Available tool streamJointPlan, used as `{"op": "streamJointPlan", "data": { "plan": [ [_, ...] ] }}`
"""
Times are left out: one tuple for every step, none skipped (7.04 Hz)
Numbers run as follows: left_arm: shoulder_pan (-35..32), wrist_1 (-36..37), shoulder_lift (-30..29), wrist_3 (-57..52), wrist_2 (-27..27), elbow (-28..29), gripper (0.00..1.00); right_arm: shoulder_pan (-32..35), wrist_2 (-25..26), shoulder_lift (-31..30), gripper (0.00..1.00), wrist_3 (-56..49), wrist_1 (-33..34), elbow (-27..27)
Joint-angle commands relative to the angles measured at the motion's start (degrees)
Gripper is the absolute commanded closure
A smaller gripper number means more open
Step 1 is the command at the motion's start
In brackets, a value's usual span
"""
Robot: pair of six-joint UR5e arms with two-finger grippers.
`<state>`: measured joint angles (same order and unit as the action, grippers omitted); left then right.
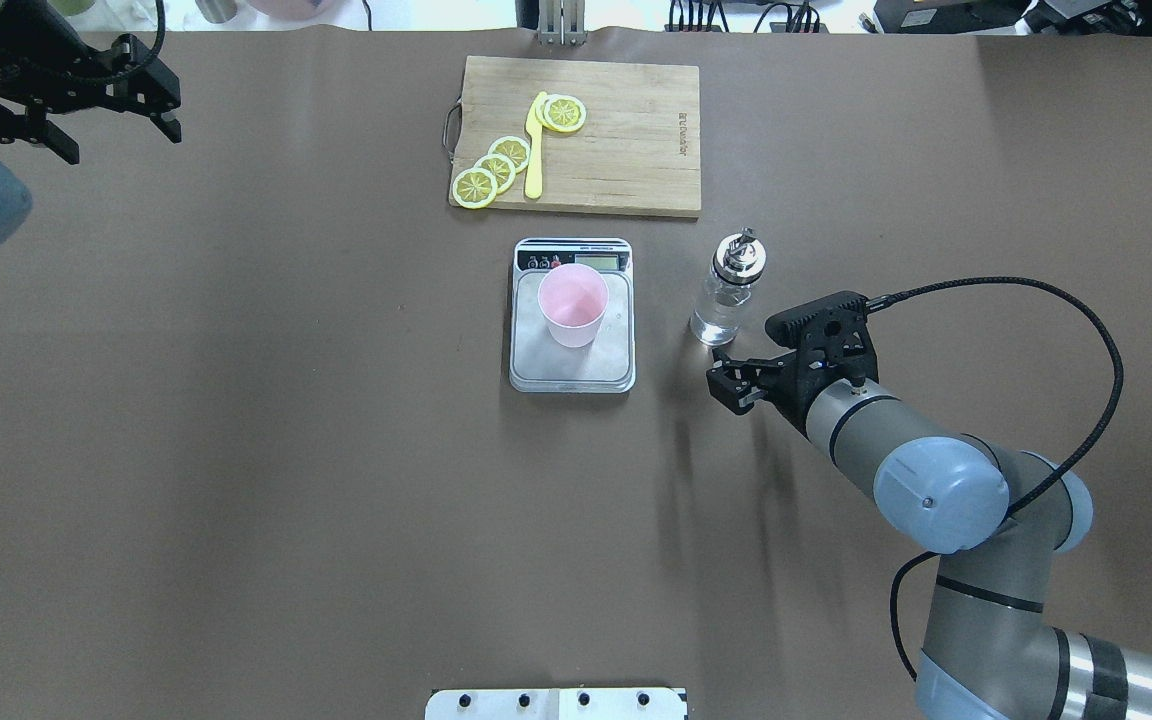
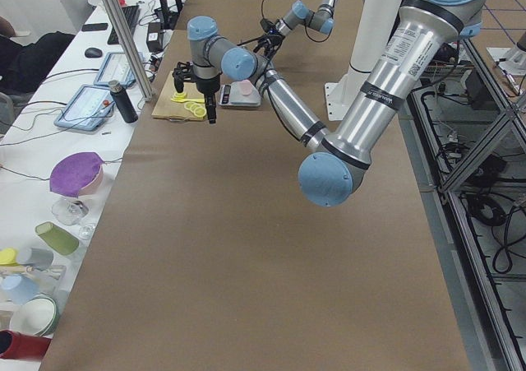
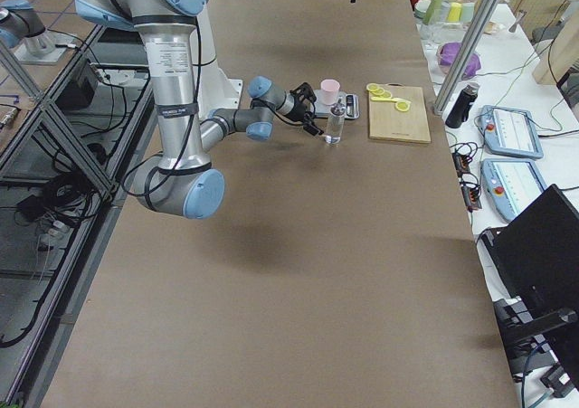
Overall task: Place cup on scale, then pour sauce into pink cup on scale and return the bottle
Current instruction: 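Close the right gripper around the glass bottle and lift it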
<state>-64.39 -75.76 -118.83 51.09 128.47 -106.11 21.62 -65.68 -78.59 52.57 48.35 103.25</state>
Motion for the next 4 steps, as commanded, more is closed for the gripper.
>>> {"op": "streamJointPlan", "data": {
  "plan": [
    [0.1,0.0,-0.1,0.1,-0.1,-0.1,0.01,1.1,-0.1,3.5,0.0,-0.1,-0.2,-3.7],
    [0.1,0.0,-0.1,0.1,-0.1,0.0,0.01,1.1,-0.1,3.8,0.0,-0.1,-0.2,-4.0],
    [0.1,0.0,-0.2,0.1,-0.1,0.0,0.01,1.7,-0.2,4.1,0.0,-0.1,-0.2,-4.5],
    [0.1,0.0,-0.2,0.1,-0.1,0.0,0.01,2.0,-0.2,5.0,0.0,-0.1,-0.2,-5.3]
  ]
}}
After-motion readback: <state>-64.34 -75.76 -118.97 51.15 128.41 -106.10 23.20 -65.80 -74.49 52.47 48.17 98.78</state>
